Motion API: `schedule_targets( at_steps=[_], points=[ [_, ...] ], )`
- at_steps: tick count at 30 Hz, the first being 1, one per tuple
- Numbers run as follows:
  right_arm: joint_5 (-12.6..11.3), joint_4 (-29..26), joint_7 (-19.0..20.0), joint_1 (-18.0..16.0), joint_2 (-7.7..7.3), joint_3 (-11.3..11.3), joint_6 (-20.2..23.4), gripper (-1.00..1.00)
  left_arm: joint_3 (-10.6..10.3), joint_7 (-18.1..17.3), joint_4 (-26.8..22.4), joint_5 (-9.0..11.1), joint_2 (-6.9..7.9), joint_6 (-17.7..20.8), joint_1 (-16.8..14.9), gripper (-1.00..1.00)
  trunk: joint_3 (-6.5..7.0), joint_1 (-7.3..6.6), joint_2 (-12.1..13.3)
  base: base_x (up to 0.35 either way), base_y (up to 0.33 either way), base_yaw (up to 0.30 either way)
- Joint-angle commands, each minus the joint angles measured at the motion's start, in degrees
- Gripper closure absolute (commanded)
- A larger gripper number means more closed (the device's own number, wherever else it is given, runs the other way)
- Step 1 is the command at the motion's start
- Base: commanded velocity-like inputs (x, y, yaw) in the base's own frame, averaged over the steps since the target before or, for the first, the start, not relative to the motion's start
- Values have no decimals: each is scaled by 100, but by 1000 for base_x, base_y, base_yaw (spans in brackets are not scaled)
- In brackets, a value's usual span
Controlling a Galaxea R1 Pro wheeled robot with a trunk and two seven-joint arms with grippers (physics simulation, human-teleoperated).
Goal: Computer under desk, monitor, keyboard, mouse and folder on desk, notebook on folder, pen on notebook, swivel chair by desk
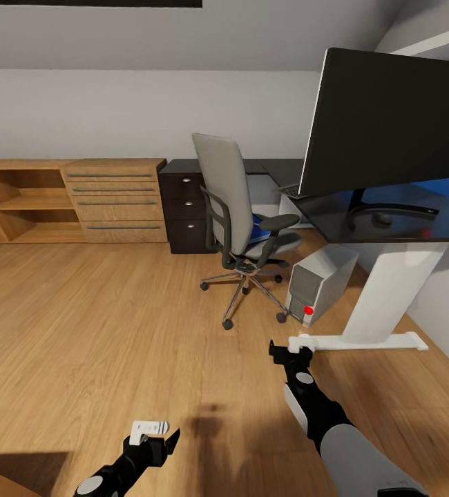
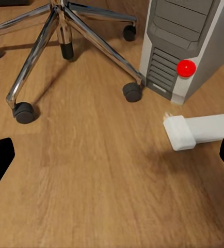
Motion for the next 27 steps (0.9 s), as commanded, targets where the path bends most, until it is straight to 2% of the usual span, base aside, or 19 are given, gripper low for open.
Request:
schedule_targets(
  at_steps=[1,9,27],
  points=[
    [13,5,-11,-4,2,6,-16,-100,18,-42,9,14,-9,46,-2,-100,-5,-1,-2,0,0,0],
    [13,0,36,-1,15,29,-50,-100,-10,-42,62,7,-15,44,-2,-100,-5,-1,-2,57,-30,0],
    [13,-38,53,-2,14,25,-107,-100,24,-29,266,14,-7,42,-3,-100,-5,-1,-2,223,-92,0]
  ],
)
